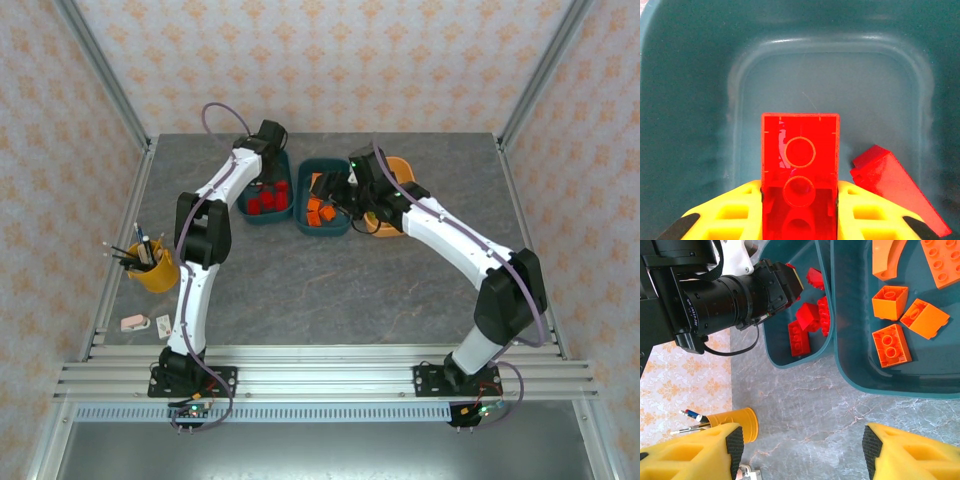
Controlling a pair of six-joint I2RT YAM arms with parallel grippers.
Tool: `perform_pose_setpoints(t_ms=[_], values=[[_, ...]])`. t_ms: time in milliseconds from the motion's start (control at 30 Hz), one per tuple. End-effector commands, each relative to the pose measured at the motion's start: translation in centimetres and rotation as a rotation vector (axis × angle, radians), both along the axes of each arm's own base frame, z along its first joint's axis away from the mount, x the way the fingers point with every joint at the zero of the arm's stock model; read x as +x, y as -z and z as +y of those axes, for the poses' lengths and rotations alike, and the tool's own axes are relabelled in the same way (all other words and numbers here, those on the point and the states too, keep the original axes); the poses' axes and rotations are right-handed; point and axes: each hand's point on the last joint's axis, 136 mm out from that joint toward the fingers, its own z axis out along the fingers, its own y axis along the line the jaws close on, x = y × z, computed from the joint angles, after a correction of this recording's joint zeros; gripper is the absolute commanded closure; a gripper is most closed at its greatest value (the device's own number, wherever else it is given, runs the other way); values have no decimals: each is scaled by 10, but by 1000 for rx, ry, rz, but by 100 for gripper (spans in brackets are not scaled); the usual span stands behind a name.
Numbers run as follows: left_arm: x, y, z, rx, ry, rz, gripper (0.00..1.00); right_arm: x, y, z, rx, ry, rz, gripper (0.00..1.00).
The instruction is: Sort the legos into containers by color
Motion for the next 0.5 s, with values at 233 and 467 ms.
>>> perform_pose_setpoints(t_ms=[233,467], values=[[-8,-32,16,19,-46,-29,48,2,-14,0,-17,-25,-24,34],[-23,-105,15,-42,-88,-159,38,1,-32,-25,-128,-8,-121,33]])
